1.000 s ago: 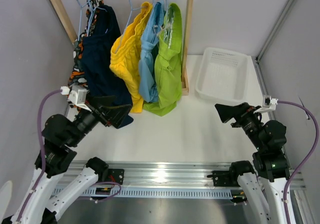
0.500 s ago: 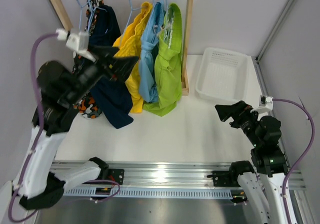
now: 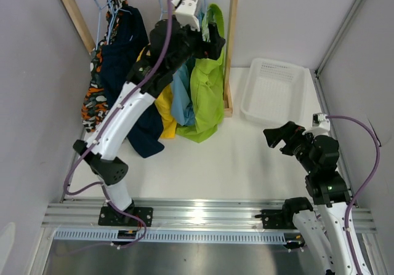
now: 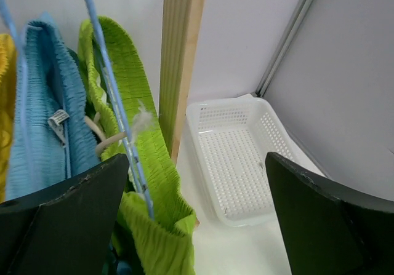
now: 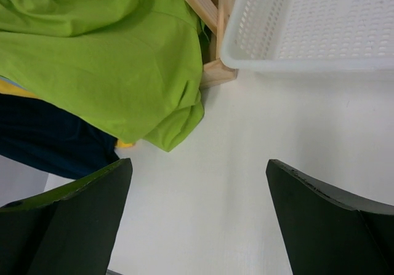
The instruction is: Remove the shorts from the hanger
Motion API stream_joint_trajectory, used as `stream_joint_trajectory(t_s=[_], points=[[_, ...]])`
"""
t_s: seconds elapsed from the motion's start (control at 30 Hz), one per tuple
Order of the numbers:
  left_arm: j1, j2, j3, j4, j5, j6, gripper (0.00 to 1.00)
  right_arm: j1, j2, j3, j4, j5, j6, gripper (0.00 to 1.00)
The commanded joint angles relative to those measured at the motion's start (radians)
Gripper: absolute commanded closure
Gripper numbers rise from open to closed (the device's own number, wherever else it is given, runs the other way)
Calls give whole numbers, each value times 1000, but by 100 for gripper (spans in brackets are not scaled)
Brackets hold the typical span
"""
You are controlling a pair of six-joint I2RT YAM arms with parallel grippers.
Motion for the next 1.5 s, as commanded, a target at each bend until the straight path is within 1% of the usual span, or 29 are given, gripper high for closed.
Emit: stream_joint_trajectory(t_s=[0.0, 0.23, 0.4, 0.63, 0.73, 0.87, 0.93, 1.1, 1.17, 1.27, 1.3, 1.4, 1.47], points=[[-35, 33, 118, 23, -119, 45, 1, 6, -8, -42, 23, 14, -37, 0], [-41, 105, 177, 36, -222, 71, 1, 6, -8, -52, 26, -2, -34, 1], [-41, 155, 196, 65, -228, 88, 1, 6, -5, -52, 26, -10, -33, 1], [-34, 260, 277, 85, -242, 95, 1, 6, -9, -57, 18, -6, -33, 1], [-18, 281, 277, 97, -262, 68, 4, 6, -11, -57, 17, -6, -33, 0], [9, 294, 274, 105, -285, 28, 11, 6, -16, -60, 17, -13, -31, 0], [20, 295, 273, 117, -301, 20, 12, 7, -16, -65, 21, -17, -31, 0], [26, 289, 276, 142, -313, 25, 12, 7, -11, -71, 26, -19, -33, 1], [25, 259, 263, 151, -314, 17, 13, 6, -11, -72, 29, -19, -31, 0], [25, 222, 222, 158, -299, 2, 12, 6, -6, -77, 34, -19, -33, 0], [25, 196, 187, 164, -296, 3, 12, 6, -5, -77, 35, -19, -31, 0], [25, 174, 156, 184, -297, 26, 11, 6, -5, -80, 40, -20, -31, 0], [28, 189, 177, 175, -296, 36, 11, 6, -5, -82, 41, -20, -31, 0]])
